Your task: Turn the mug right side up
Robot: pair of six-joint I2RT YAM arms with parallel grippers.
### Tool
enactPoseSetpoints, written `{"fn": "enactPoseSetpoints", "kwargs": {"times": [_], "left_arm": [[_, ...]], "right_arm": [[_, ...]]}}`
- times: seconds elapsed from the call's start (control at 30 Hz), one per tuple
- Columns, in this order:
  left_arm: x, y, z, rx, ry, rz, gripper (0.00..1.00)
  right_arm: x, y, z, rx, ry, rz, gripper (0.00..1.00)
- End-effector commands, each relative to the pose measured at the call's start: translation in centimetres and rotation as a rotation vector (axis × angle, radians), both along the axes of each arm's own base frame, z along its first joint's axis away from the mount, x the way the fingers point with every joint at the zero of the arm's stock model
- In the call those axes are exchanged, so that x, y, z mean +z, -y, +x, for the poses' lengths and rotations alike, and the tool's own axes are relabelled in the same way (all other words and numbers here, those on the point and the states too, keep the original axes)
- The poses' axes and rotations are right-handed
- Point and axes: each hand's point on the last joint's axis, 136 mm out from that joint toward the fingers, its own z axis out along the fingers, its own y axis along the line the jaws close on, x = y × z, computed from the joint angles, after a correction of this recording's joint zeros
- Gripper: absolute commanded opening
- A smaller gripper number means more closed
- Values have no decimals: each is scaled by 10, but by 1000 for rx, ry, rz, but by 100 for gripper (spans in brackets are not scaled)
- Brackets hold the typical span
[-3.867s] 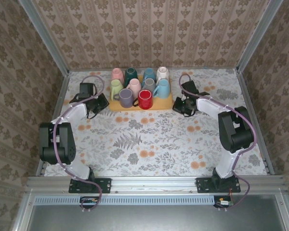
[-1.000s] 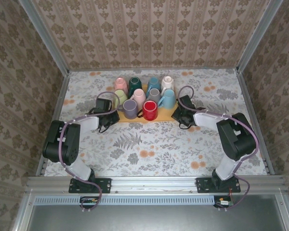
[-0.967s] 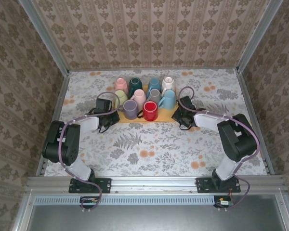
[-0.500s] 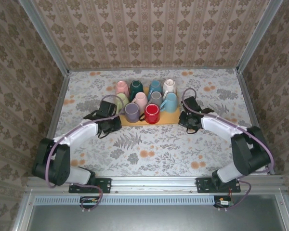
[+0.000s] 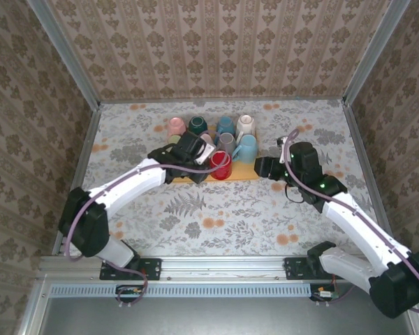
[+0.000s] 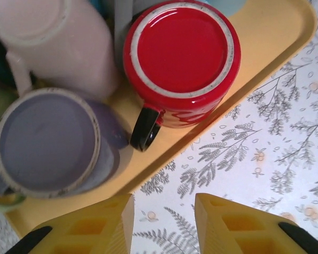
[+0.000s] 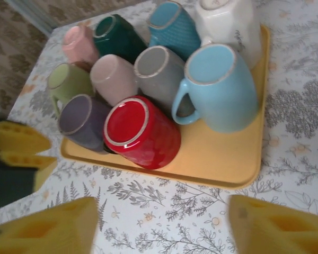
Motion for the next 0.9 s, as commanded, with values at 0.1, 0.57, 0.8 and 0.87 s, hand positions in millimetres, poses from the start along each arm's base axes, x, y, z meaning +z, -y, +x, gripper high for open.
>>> {"fn": "enactPoseSetpoints", "kwargs": {"times": [0.1, 0.57, 0.8, 0.87], "left_arm": [[-13, 21, 16, -129, -24, 15, 39], [-42, 30, 43, -88, -55, -28, 51], [-58, 37, 39, -116, -109, -36, 48], [-62, 38, 37, -122, -127, -31, 44]], "right_arm": [[17, -12, -15, 121, 73, 3, 65], [21, -11, -29, 153, 114, 17, 65], [20, -13, -30, 163, 117, 18, 65], [19, -13, -29, 164, 117, 15, 65]]}}
